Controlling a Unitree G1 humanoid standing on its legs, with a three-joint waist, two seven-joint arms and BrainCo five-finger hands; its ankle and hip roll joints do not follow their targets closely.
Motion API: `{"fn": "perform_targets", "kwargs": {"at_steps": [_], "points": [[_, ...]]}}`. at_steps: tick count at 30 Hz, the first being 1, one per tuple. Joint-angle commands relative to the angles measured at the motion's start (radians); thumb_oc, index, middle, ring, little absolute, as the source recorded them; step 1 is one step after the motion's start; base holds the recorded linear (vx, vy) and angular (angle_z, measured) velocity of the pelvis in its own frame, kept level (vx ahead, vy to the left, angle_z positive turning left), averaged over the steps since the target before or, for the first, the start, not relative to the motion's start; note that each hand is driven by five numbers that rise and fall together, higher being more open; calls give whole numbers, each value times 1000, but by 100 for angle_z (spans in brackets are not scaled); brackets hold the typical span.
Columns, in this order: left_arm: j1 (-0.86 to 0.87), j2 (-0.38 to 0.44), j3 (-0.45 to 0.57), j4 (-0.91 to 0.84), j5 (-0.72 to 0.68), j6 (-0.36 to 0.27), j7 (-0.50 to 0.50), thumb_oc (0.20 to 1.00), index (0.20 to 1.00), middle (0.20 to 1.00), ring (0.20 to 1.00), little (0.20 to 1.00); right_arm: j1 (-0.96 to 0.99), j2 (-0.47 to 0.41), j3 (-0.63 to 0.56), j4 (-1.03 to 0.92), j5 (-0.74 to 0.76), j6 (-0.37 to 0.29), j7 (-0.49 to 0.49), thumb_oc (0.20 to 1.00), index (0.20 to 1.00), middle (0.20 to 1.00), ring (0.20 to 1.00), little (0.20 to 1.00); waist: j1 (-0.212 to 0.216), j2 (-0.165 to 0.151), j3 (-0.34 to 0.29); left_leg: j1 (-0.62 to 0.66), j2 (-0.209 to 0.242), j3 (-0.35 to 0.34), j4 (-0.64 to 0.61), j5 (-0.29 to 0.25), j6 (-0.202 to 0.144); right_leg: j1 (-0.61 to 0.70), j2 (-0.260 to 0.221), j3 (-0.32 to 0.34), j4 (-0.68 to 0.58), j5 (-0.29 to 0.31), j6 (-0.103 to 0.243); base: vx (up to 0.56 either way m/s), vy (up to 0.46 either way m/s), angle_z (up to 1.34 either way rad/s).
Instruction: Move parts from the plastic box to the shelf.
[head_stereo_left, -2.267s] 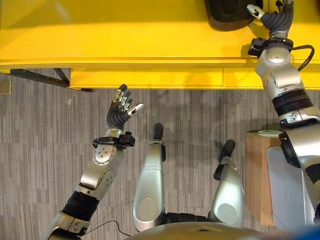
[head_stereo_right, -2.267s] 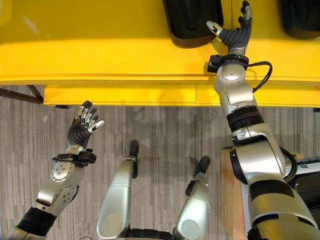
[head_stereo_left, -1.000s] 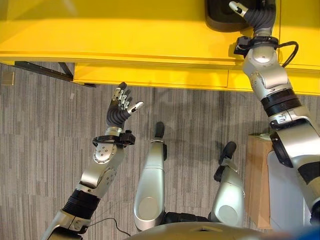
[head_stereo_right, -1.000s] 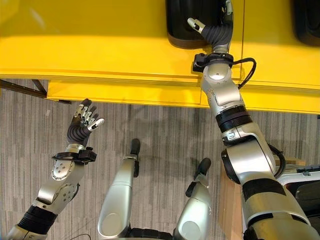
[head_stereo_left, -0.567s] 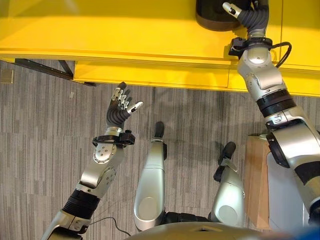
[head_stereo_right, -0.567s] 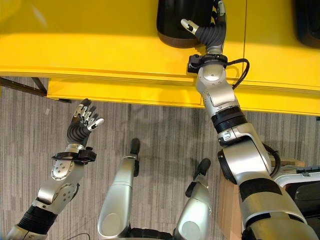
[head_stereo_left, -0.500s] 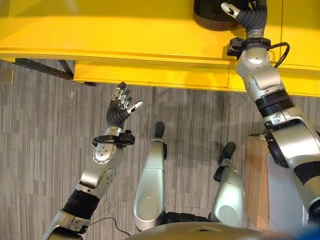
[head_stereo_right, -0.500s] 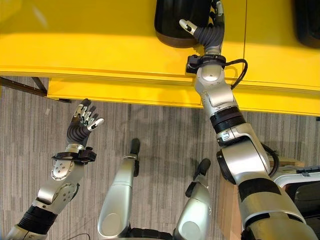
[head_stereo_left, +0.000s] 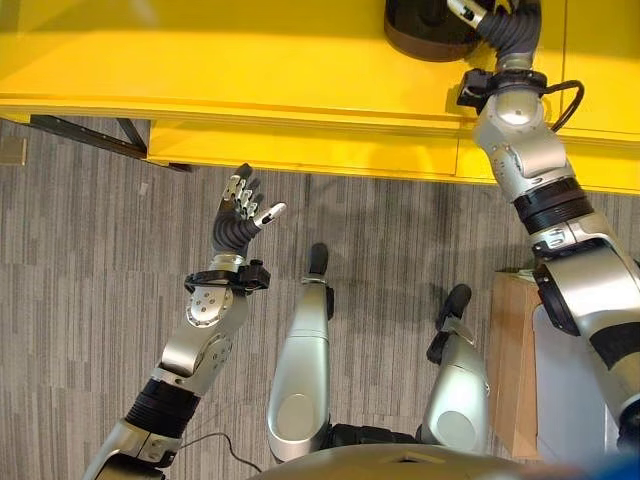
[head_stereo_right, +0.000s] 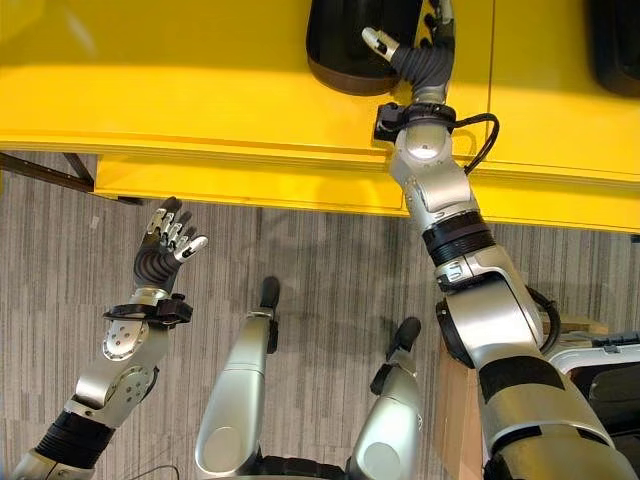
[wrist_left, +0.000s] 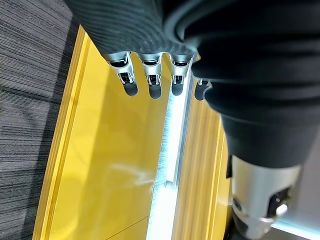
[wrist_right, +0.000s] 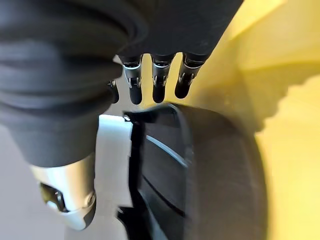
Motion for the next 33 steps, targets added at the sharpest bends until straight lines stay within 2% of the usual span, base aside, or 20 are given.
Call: {"fn": "perform_targets", "kwargs": {"at_steps": [1,2,8,16,19,20,21,27,28,33], "points": [[-4,-1,5,-87,28,-73,10,1000,1000,1000,1000,1000,-48,-114,-81,-121,-118,-58,-72,1000,1000,1000,1000,1000,19,-1,-3,83,23,45,-110,12,-9,21,-41,25,206,-177,14,-67,29,5],[-5,0,7,-93,36,-77,13,1000,1000,1000,1000,1000,-39,-140,-102,-163,-159,-59,-99,1000,1000,1000,1000,1000,14,-2,-1,76,22,50,-109,32,-1,13,-43,21,205,-160,9,16,-3,3],[-2,7,19,-109,67,-79,19,1000,1000,1000,1000,1000,11,-183,-159,-293,-257,-46,-141,1000,1000,1000,1000,1000,-4,-8,-11,79,25,51,-108,29,0,9,-40,26,207,-163,11,-11,4,0],[4,24,66,-157,187,-84,55,1000,1000,1000,1000,1000,168,-147,-229,-460,-297,-71,-130,1000,1000,1000,1000,1000,-24,-17,-18,90,32,53,-106,26,0,10,-33,35,210,-170,11,1,-2,0],[1,48,102,-194,300,-89,89,1000,1000,1000,1000,1000,263,-107,-269,-535,-296,-101,-122,1000,1000,1000,1000,1000,-31,-18,-24,100,36,54,-108,25,-2,16,-31,38,210,-174,12,0,0,0],[-3,68,129,-211,385,-86,119,1000,1000,1000,1000,1000,327,-85,-289,-582,-292,-122,-117,1000,1000,1000,1000,1000,-39,-17,-25,105,39,55,-106,26,-3,18,-30,39,214,-176,12,0,0,0],[0,69,128,-214,387,-85,121,1000,1000,1000,1000,1000,333,-83,-292,-586,-293,-121,-116,1000,1000,1000,1000,1000,-38,-18,-26,106,39,55,-106,25,-3,19,-31,39,214,-176,12,0,0,0],[26,125,190,-274,624,-62,207,1000,1000,1000,1000,1000,527,-4,-331,-717,-271,-183,-89,1000,1000,1000,1000,1000,-55,-18,-43,140,47,60,-117,28,-6,44,-33,36,215,-184,15,-9,-21,-8],[44,150,215,-290,720,-46,241,1000,1000,1000,1000,1000,581,18,-335,-742,-262,-202,-81,1000,1000,1000,1000,1000,-58,-15,-46,152,49,59,-120,30,-8,52,-34,35,216,-186,16,-11,-27,-12],[90,178,269,-329,840,-33,297,1000,1000,1000,1000,1000,684,45,-337,-787,-230,-229,-57,1000,1000,1000,1000,1000,-70,-17,-54,180,55,61,-139,39,-13,73,-37,30,208,-185,18,-6,-9,-2]]}}
